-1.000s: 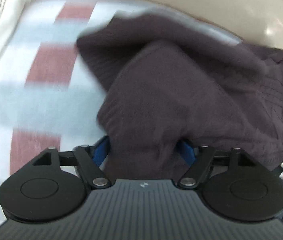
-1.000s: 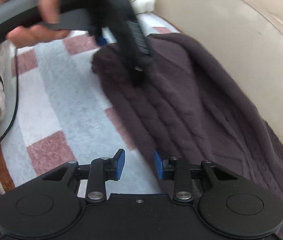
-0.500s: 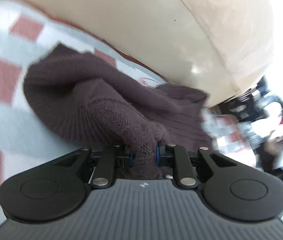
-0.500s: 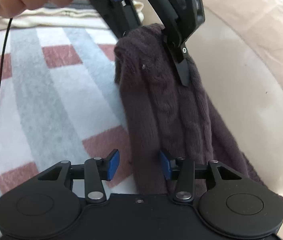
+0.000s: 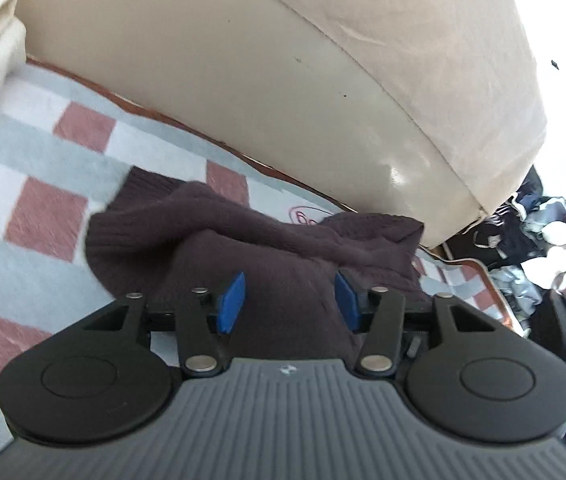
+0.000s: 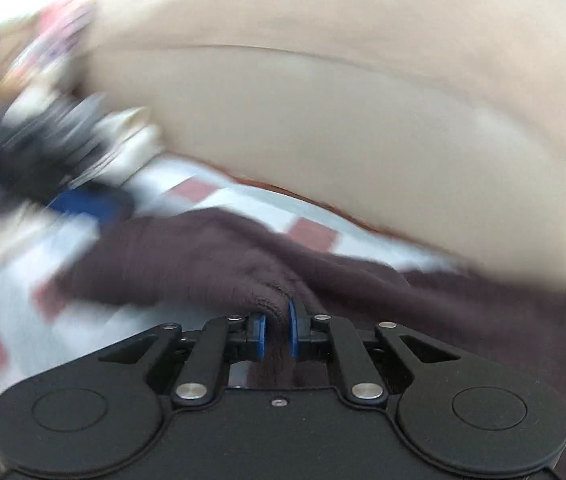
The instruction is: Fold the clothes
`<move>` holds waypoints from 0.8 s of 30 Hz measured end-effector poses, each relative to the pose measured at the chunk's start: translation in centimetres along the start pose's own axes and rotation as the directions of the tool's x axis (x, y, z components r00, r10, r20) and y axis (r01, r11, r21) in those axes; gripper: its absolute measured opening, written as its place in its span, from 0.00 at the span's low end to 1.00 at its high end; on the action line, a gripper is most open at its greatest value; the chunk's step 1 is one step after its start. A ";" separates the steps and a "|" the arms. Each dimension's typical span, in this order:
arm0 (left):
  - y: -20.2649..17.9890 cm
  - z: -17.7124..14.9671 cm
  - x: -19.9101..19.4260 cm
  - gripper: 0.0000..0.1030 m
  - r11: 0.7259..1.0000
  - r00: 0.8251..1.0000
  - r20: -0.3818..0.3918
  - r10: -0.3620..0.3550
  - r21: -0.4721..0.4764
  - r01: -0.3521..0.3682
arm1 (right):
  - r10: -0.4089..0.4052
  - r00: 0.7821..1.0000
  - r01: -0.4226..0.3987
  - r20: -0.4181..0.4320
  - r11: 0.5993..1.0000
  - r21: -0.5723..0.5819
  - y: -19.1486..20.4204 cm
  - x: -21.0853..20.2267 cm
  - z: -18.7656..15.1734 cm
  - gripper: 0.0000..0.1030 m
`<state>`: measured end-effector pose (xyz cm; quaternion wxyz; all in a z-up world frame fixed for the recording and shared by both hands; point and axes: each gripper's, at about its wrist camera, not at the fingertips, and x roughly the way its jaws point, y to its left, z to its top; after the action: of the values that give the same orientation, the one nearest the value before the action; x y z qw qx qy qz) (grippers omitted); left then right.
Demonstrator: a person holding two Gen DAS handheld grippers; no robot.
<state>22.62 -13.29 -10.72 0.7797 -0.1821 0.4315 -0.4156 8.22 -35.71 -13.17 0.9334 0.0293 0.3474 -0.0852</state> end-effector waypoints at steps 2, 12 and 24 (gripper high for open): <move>-0.6 -0.3 0.9 0.52 0.997 0.999 -0.026 0.030 0.066 -0.028 | -0.018 0.999 0.024 -0.045 0.990 0.137 -3.7 1.3 0.4 0.10; -6.7 -4.7 5.9 0.68 0.903 0.989 -0.126 0.083 0.429 -0.021 | 0.137 0.991 -0.119 0.014 0.803 0.583 -8.2 0.7 -0.2 0.11; -5.6 -4.9 7.9 0.07 0.903 0.973 -0.115 0.201 0.406 -0.139 | 0.305 0.943 -0.330 0.134 0.798 0.504 -4.9 -6.0 -1.9 0.07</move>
<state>18.01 -22.59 -13.99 0.7981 0.0502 0.4117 -0.4371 1.65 -39.45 -10.66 0.8991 0.3358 0.2800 -0.0190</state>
